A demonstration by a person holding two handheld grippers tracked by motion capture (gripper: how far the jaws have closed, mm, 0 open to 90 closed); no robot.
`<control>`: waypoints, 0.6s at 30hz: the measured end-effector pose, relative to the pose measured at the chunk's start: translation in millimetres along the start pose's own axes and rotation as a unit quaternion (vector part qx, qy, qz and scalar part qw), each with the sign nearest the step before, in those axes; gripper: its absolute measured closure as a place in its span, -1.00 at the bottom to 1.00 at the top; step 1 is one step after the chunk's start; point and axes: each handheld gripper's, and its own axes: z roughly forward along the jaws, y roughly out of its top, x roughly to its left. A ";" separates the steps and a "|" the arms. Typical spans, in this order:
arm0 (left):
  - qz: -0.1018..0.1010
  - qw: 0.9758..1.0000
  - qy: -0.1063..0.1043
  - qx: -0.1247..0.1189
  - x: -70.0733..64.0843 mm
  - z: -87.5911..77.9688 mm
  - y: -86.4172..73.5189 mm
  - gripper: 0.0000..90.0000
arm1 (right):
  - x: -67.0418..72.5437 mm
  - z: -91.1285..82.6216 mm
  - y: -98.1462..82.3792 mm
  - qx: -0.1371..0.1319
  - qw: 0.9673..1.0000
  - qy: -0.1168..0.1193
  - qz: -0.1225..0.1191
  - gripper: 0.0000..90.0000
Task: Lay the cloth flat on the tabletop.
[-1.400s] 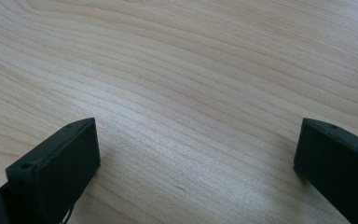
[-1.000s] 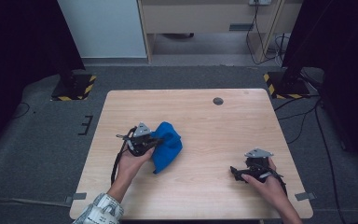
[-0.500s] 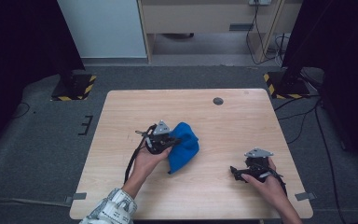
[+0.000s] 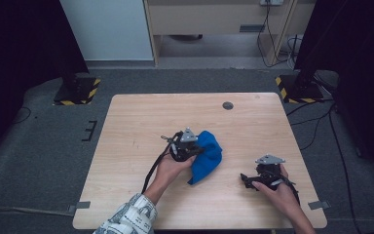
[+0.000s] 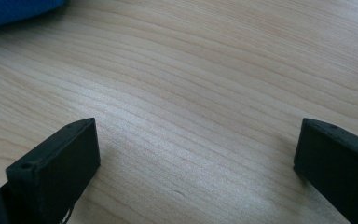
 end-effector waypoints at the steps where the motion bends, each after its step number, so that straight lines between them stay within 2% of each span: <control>1: 0.000 1.000 0.000 0.001 -0.1 1.2 -0.3 0.87 | 0.0 0.0 0.0 0.000 1.000 0.000 0.000 -0.99; 8: -0.008 1.000 0.000 0.000 1.8 8.8 -1.2 0.87 | 0.0 0.0 0.2 0.001 1.000 0.000 0.000 -0.98; 12: -0.008 1.000 -0.006 0.006 1.4 17.6 -2.0 0.83 | -0.9 -1.8 2.3 0.002 1.000 0.007 -0.005 -0.84; 15: -0.001 1.000 0.003 -0.003 -0.9 16.6 -3.4 0.56 | -1.1 -7.6 7.7 -0.012 1.000 0.018 0.001 -0.81; 17: -0.003 1.000 0.012 -0.012 -0.9 13.2 -3.6 0.16 | -1.0 -12.4 14.0 -0.029 0.999 0.021 -0.017 -0.76; 18: -0.009 1.000 0.012 -0.017 0.0 9.3 -3.2 0.02 | -0.1 -13.5 16.7 -0.031 0.999 0.022 -0.021 -0.73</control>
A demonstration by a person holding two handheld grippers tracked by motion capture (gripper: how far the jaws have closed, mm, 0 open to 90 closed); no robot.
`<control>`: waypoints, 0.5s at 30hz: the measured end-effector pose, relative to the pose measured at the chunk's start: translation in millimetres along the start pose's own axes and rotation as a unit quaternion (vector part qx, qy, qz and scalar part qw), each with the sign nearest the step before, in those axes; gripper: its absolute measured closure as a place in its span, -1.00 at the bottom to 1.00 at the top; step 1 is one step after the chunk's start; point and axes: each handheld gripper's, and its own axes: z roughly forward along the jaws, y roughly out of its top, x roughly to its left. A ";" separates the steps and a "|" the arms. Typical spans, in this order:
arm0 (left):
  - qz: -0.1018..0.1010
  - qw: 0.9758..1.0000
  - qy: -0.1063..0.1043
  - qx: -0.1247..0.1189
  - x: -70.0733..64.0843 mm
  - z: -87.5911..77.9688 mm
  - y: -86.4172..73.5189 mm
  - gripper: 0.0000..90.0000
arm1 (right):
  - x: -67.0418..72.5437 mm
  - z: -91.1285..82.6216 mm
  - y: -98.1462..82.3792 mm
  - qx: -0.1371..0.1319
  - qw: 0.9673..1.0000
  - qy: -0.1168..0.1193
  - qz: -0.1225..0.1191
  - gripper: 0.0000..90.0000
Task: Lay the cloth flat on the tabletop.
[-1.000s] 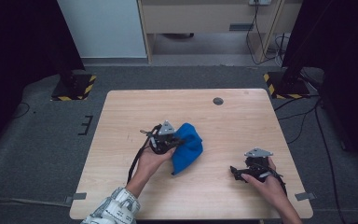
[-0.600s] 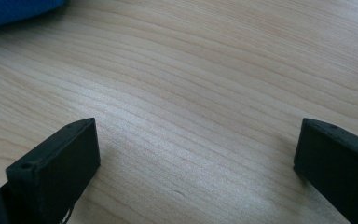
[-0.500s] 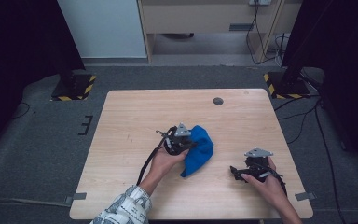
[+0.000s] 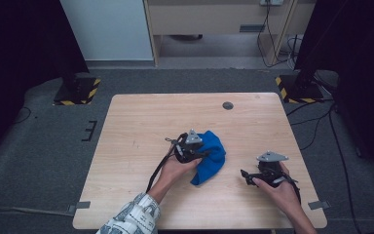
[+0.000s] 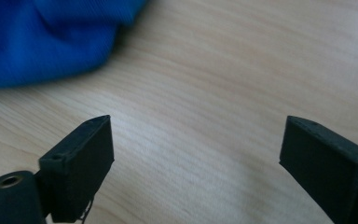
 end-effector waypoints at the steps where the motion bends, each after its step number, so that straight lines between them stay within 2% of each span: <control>1: 0.000 1.000 0.001 -0.007 0.7 -3.9 0.2 -0.03 | 1.2 -1.3 5.6 -0.004 1.000 0.005 -0.006 -0.70; 3: 0.002 1.000 0.009 -0.015 1.9 -11.7 1.0 -0.16 | 3.7 -1.4 15.0 -0.011 1.000 0.009 -0.015 -0.61; 7: -0.009 0.999 0.024 -0.034 11.5 -33.2 -2.5 -0.17 | 13.9 4.9 39.3 -0.016 0.999 0.021 -0.041 -0.36; 10: -0.021 0.999 0.028 -0.032 21.0 -44.1 -10.2 -0.15 | 21.6 9.5 53.0 -0.015 0.998 0.032 -0.056 -0.20; 15: -0.033 0.998 0.039 -0.027 30.4 -54.8 -24.3 -0.10 | 27.0 16.1 67.1 -0.009 0.997 0.039 -0.062 0.08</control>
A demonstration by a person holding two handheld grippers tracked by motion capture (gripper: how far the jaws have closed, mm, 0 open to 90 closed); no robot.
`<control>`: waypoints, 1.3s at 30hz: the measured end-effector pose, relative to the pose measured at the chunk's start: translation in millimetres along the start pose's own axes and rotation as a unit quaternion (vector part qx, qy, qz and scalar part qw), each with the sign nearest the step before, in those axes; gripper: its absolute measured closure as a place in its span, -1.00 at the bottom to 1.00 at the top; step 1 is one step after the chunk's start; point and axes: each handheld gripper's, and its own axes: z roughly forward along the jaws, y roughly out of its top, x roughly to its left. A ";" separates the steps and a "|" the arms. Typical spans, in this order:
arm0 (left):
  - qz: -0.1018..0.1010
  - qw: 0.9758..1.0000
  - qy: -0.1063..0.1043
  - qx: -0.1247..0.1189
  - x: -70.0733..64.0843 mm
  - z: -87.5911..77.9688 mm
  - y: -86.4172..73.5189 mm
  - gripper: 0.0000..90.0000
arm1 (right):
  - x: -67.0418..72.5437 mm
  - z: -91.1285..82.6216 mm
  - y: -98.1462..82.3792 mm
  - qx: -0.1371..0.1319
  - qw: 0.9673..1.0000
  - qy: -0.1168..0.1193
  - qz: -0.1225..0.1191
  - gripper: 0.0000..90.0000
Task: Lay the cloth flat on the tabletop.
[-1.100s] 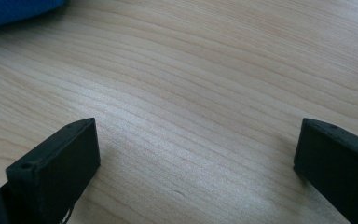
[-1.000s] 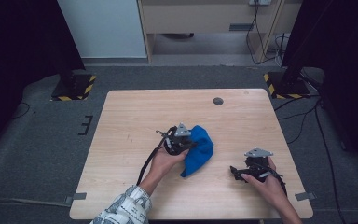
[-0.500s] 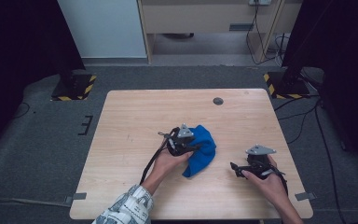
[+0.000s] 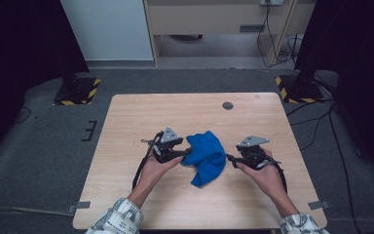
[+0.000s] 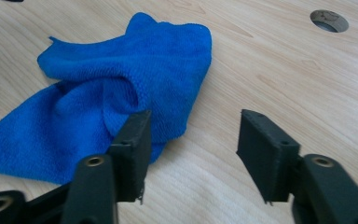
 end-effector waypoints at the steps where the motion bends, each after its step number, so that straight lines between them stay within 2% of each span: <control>1: -0.001 1.000 0.001 0.003 1.4 -0.4 -2.8 -0.10 | -0.6 0.9 1.8 0.000 1.000 0.000 0.000 0.14; 3: -0.005 1.000 0.008 0.010 4.2 -0.3 -7.8 -0.07 | -2.1 2.0 5.3 -0.002 1.000 0.001 0.008 0.25; 5: -0.009 1.000 0.013 0.018 7.4 1.9 -12.7 -0.05 | -2.1 3.6 8.1 -0.001 1.000 0.002 0.005 0.36; 8: -0.015 0.999 0.016 0.043 10.4 7.4 -20.5 -0.04 | -1.1 7.6 11.4 -0.001 1.000 0.006 0.001 0.50; 11: -0.013 0.998 0.010 0.060 10.8 11.1 -25.5 -0.05 | -0.9 12.0 14.1 -0.002 1.000 0.007 -0.004 0.63; 14: -0.011 0.997 0.015 0.072 10.8 14.6 -30.9 -0.07 | -2.3 16.0 17.4 -0.009 1.000 0.011 0.003 0.77; 15: -0.013 0.997 0.012 0.076 11.0 16.7 -33.2 -0.08 | -2.9 17.0 18.1 -0.010 1.000 0.012 0.004 0.80; 18: -0.004 0.996 0.013 0.088 10.1 20.5 -36.4 -0.11 | -4.5 21.5 20.8 -0.013 1.000 0.016 0.010 0.83; 22: -0.001 0.995 0.013 0.097 9.3 24.8 -39.6 -0.09 | -5.5 28.8 26.5 -0.017 1.000 0.019 0.018 0.80; 26: 0.005 0.994 0.017 0.104 9.8 27.4 -42.6 -0.14 | -7.7 35.5 33.0 -0.017 0.999 0.020 0.021 0.65; 29: 0.004 0.995 0.019 0.101 9.3 26.7 -43.8 -0.14 | -11.0 40.0 36.9 -0.017 0.999 0.021 0.032 0.52; 31: 0.010 0.995 0.027 0.097 7.7 26.6 -45.1 -0.10 | -12.8 42.4 38.9 -0.017 0.999 0.020 0.037 0.42; 33: 0.011 0.995 0.022 0.097 5.6 25.9 -44.8 0.03 | -14.1 45.2 40.5 -0.017 0.999 0.019 0.047 0.34; 34: 0.012 0.995 0.021 0.098 4.9 25.7 -44.5 0.16 | -15.2 47.5 41.5 -0.015 0.999 0.016 0.045 0.29; 36: 0.012 0.995 0.017 0.097 2.8 25.3 -44.6 0.29 | -16.0 50.3 42.8 -0.013 0.999 0.015 0.048 0.26; 39: 0.008 0.995 0.009 0.099 1.4 24.8 -44.1 0.63 | -16.8 54.5 44.7 -0.010 0.999 0.017 0.051 0.23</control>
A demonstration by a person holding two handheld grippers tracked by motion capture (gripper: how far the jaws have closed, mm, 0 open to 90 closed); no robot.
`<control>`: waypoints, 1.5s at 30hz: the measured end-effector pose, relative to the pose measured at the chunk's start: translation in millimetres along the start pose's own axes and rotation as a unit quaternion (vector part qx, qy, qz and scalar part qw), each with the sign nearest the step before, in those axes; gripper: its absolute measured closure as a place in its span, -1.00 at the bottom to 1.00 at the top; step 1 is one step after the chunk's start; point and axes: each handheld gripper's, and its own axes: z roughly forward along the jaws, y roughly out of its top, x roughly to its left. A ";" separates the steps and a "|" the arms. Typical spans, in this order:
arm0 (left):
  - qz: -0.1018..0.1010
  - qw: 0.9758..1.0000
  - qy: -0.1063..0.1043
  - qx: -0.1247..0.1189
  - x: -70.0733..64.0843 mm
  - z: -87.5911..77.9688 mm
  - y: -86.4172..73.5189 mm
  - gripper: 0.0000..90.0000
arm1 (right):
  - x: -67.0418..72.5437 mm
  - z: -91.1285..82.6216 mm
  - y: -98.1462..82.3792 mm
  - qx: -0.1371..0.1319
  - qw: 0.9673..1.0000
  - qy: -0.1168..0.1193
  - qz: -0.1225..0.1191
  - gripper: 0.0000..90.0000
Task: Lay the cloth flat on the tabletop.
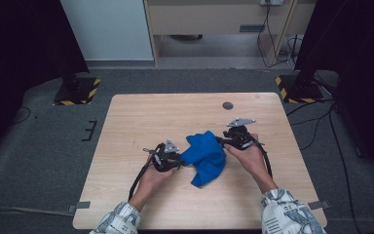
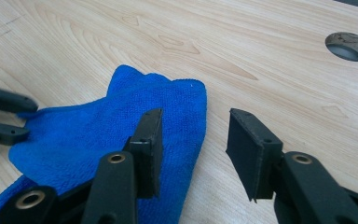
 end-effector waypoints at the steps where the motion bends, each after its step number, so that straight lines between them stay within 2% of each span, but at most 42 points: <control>1: 0.000 1.000 -0.003 0.001 -0.3 0.1 0.2 0.74 | -0.1 1.1 0.7 0.002 1.000 0.000 -0.002 0.22; 3: 0.000 1.000 -0.007 0.003 -1.0 0.3 1.1 0.86 | 0.2 2.5 1.2 0.003 1.000 -0.001 0.000 0.22; 5: 0.003 1.000 0.003 0.002 -3.4 0.1 1.6 0.93 | 0.3 3.4 1.0 0.004 1.000 -0.003 -0.001 0.22; 7: 0.004 1.000 0.005 -0.012 -5.0 -2.2 3.8 0.94 | 0.2 3.1 0.8 0.001 1.000 -0.005 -0.001 0.22; 10: -0.008 0.999 0.001 -0.050 -3.8 -18.2 12.7 0.94 | 0.1 0.2 1.0 -0.002 1.000 -0.009 0.001 0.24; 16: -0.009 0.996 -0.002 -0.087 3.1 -53.3 17.2 0.94 | -0.3 -5.3 1.7 -0.008 1.000 -0.013 -0.002 0.36; 19: -0.006 0.995 -0.003 -0.095 7.7 -69.8 14.7 0.94 | 1.2 -7.0 1.5 -0.014 1.000 -0.010 -0.005 0.49; 21: 0.002 0.996 -0.001 -0.084 13.2 -79.1 6.8 0.94 | 2.8 -6.8 1.3 -0.013 1.000 -0.006 -0.010 0.57; 23: 0.001 0.997 0.001 -0.071 19.6 -82.3 -2.0 0.94 | 5.8 -5.1 0.8 -0.009 1.000 -0.001 -0.013 0.64; 26: 0.010 0.999 0.006 -0.031 29.9 -78.7 -16.1 0.94 | 11.9 0.8 -0.2 -0.004 1.000 0.003 -0.016 0.69; 28: 0.011 1.000 0.017 -0.020 34.7 -76.8 -21.4 0.94 | 14.3 4.3 -0.2 -0.003 1.000 0.005 -0.020 0.69; 33: 0.000 0.999 0.031 -0.018 49.8 -80.5 -26.7 0.94 | 20.3 11.1 0.5 0.002 1.000 0.009 -0.023 0.67; 38: -0.019 0.999 0.044 -0.014 64.0 -89.0 -36.2 0.94 | 24.5 20.0 -1.2 0.011 1.000 0.011 -0.021 0.69; 43: -0.022 0.999 0.050 0.001 69.2 -88.5 -43.7 0.94 | 27.9 28.0 -2.9 0.022 0.999 0.014 -0.026 0.69; 45: -0.027 0.998 0.048 0.004 70.6 -86.2 -45.1 0.94 | 29.9 30.9 -2.7 0.025 0.999 0.018 -0.022 0.63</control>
